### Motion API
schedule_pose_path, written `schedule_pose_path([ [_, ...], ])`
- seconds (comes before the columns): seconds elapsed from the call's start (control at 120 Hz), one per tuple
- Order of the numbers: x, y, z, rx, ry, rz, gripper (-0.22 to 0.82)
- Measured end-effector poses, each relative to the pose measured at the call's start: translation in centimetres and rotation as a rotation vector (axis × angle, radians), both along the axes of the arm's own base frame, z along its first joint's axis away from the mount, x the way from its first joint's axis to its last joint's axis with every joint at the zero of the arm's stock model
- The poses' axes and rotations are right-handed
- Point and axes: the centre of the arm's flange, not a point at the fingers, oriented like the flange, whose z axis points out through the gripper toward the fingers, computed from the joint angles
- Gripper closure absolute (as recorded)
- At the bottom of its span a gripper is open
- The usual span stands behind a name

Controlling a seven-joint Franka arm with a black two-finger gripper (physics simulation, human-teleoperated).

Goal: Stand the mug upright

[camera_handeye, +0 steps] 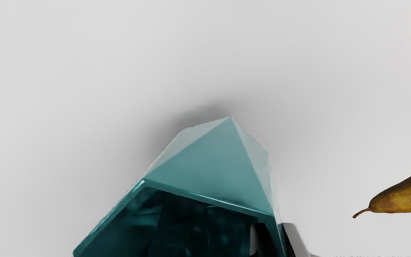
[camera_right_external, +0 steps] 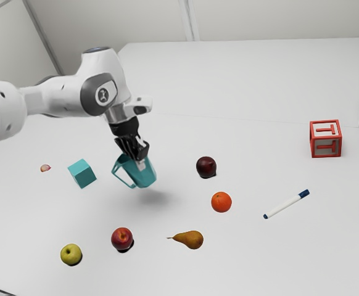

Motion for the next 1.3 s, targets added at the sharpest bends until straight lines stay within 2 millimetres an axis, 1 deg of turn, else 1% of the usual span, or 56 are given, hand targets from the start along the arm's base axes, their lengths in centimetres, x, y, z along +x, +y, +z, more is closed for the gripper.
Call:
schedule_pose_path([
  [0.142, 0.2, -0.3, -1.1, 0.153, 0.0, -0.041, 0.78],
  [0.325, 0.2, 0.2, -3.1, 0.247, 0.047, 0.002, 0.78],
  [0.4, 0.4, 0.2, -4.0, 0.267, 0.064, 0.025, 0.78],
  [0.542, 0.9, 0.2, -4.8, 0.289, 0.075, 0.066, 0.78],
  [0.633, 1.0, -0.3, -5.3, 0.298, 0.08, 0.084, 0.78],
  [0.867, 1.8, -0.8, -5.9, 0.308, 0.075, 0.133, 0.78],
  [1.033, 1.9, -1.0, -6.5, 0.311, 0.083, 0.16, 0.78],
  [1.108, 1.9, -1.0, -6.8, 0.31, 0.088, 0.171, 0.73],
  [1.225, 1.9, -1.1, -6.8, 0.305, 0.089, 0.187, 0.55],
  [1.3, 1.9, -1.2, -6.4, 0.294, 0.085, 0.2, 0.44],
])
